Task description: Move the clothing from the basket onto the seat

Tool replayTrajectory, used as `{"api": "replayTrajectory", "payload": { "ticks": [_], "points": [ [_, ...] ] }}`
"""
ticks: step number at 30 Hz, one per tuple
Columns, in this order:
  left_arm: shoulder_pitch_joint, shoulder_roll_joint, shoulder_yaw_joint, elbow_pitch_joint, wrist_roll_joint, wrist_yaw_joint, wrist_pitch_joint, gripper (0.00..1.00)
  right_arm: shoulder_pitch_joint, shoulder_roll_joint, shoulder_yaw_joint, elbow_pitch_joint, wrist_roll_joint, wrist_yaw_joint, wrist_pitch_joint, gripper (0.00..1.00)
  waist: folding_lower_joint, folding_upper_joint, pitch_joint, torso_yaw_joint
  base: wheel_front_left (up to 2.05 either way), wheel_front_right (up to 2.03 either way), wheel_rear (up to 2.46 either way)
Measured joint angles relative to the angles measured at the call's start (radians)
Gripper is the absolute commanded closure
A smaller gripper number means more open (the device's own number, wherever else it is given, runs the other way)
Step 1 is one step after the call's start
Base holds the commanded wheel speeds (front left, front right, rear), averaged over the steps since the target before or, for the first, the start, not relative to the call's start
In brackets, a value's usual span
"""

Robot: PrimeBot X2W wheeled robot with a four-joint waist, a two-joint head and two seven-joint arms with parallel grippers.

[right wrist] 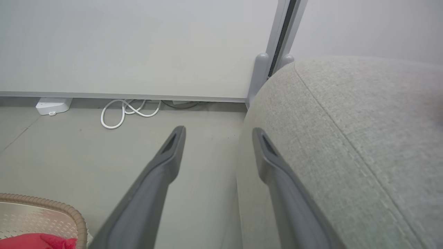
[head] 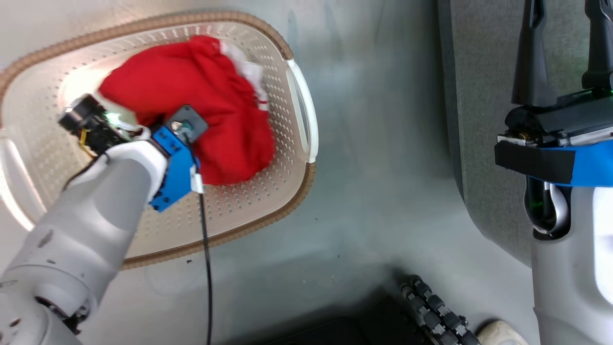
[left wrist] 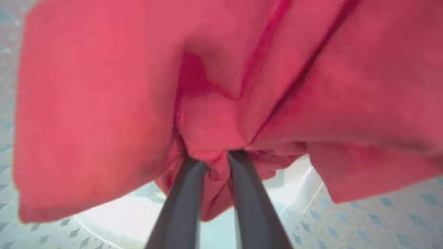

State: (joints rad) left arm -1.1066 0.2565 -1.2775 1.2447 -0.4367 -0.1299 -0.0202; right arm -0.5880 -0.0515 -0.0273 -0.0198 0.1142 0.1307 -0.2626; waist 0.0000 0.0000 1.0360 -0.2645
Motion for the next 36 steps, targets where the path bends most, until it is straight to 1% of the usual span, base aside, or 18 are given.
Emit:
{"api": "replayTrajectory", "payload": {
  "ticks": [11,18,24,28,31,36],
  "points": [
    [0.056,-0.060,-0.002,-0.034,-0.033,0.000,-0.099,1.00,0.018,0.000,-0.006,0.023,-0.018,0.000,0.000,0.00,0.0000,0.0000,-0.114,0.043,0.00,0.00,0.00],
    [0.088,-0.112,-0.002,-0.054,-0.093,0.000,-0.188,1.00,0.039,-0.002,-0.009,0.040,-0.035,0.000,0.000,0.00,0.0000,0.0000,-0.211,0.084,0.00,0.00,0.00],
    [0.124,-0.144,0.003,-0.077,-0.157,0.000,-0.230,1.00,0.077,-0.015,-0.017,0.056,-0.041,0.000,0.000,0.00,-0.0001,0.0000,-0.310,0.122,0.00,0.00,0.00],
    [0.144,-0.153,0.019,-0.102,-0.179,0.000,-0.239,1.00,0.107,-0.021,-0.019,0.070,-0.043,0.000,0.000,0.00,-0.0001,0.0000,-0.379,0.150,0.00,0.00,0.00],
    [0.150,-0.147,0.063,-0.169,-0.177,0.002,-0.241,1.00,0.126,-0.026,-0.022,0.078,-0.043,0.000,0.000,0.00,-0.0001,0.0000,-0.428,0.170,0.00,0.00,0.00],
    [0.204,-0.120,0.137,-0.277,-0.142,0.025,-0.241,1.00,0.165,-0.032,-0.026,0.096,-0.043,0.000,0.000,0.00,-0.0001,0.0000,-0.512,0.200,0.00,0.00,0.00]
  ]
}}
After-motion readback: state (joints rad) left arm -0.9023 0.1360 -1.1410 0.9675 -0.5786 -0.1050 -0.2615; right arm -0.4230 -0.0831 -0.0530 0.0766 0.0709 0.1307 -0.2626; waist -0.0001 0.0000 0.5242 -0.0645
